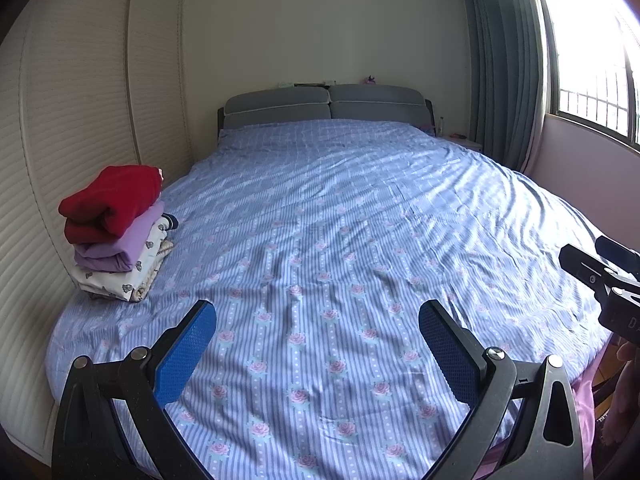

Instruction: Fold small clothes

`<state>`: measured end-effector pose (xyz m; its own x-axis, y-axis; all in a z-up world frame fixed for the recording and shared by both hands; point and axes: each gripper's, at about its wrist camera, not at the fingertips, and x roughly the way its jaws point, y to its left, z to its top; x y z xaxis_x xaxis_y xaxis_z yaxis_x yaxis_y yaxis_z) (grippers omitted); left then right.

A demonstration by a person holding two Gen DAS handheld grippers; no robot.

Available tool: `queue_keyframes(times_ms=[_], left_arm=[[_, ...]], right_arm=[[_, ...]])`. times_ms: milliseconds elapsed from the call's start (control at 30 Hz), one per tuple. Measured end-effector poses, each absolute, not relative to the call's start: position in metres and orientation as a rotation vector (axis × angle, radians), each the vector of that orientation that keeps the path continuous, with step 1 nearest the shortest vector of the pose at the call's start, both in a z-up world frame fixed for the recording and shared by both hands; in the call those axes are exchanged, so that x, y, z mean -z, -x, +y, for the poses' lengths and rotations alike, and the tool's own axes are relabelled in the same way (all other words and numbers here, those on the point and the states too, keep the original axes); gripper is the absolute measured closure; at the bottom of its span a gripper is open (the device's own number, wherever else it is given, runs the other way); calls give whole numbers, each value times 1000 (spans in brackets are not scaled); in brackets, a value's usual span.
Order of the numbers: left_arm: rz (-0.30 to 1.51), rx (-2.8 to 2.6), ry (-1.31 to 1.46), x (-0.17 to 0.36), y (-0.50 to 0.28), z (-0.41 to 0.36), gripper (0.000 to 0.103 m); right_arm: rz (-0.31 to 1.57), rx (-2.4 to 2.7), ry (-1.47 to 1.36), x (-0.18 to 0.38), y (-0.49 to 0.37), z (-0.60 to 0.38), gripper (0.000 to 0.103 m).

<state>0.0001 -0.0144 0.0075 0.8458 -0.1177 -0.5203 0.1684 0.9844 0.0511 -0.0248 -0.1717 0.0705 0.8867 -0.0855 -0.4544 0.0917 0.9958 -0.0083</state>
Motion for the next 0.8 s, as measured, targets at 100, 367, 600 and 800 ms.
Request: queue_keyframes(times_ms=[100, 367, 600, 800], left_arm=[[546, 149, -93, -7, 0, -14, 0], [569, 156, -65, -4, -3, -12, 0], [571, 161, -59, -5, -3, -11, 0], [579, 160, -62, -5, -4, -12, 0]], right_arm=[[472, 93, -13, -71, 25, -171, 16], [470, 94, -20, -71, 25, -171, 16], [470, 92, -17, -71, 26, -171, 16], [472, 91, -18, -72, 26, -171, 16]])
